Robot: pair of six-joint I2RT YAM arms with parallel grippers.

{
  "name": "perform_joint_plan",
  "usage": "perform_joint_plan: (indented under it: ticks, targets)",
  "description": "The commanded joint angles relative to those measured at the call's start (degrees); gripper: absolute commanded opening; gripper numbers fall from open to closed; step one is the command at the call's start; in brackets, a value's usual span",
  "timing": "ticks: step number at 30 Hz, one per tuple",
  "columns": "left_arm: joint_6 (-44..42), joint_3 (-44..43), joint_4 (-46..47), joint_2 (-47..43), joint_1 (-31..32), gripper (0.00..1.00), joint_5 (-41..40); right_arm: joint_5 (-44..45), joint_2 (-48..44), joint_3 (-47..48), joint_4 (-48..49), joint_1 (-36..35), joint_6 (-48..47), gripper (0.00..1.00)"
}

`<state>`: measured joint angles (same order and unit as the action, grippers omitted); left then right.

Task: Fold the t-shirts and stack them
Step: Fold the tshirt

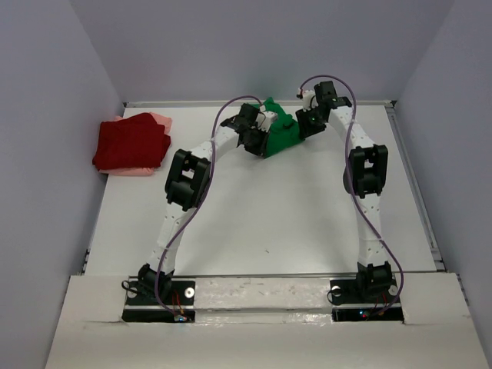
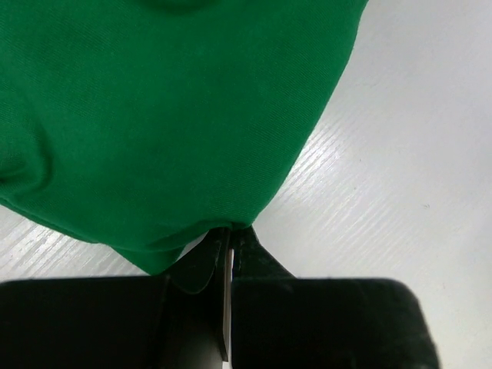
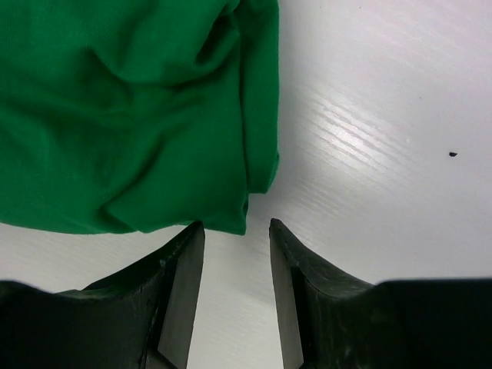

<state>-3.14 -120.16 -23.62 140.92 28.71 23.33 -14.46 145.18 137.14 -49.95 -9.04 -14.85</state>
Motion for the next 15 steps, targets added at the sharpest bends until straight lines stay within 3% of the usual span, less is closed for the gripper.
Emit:
perform_joint_plan:
  ticks: [1,4,5,8,10,15]
  targets:
    - [-0.6,-2.5,-0.9,-1.5,-0.2,0.0,0.5,-2.2,0.7,3.7,0.5,1.1,-0.4,0.45]
    - [-0.9,-2.3,-1.0,-1.8,-0.2,0.0,0.8,-2.6,2.3,4.9,0.4,1.1,-0.2,0.4]
    - [-0.9,-2.0,-0.9,-1.9,-0.2,0.0,0.6,-2.6,2.6,5.2,0.1,1.1,-0.1,0.24]
    - [-1.0,-1.3,-0.8,-2.3,-0.1,0.0,0.7,-3.4,3.4,6.4,-0.4,1.1,0.0,0.01]
    - [-1.3,-1.5,-0.8,-2.5,-0.3,0.0,0.7,-4.3,3.4,6.3,-1.0,1.1,-0.3,0.0]
    - [-1.5,-1.8,-1.1,-2.6,-0.2,0.0,0.8,-4.5,3.1,5.6,-1.7,1.1,-0.8,0.1]
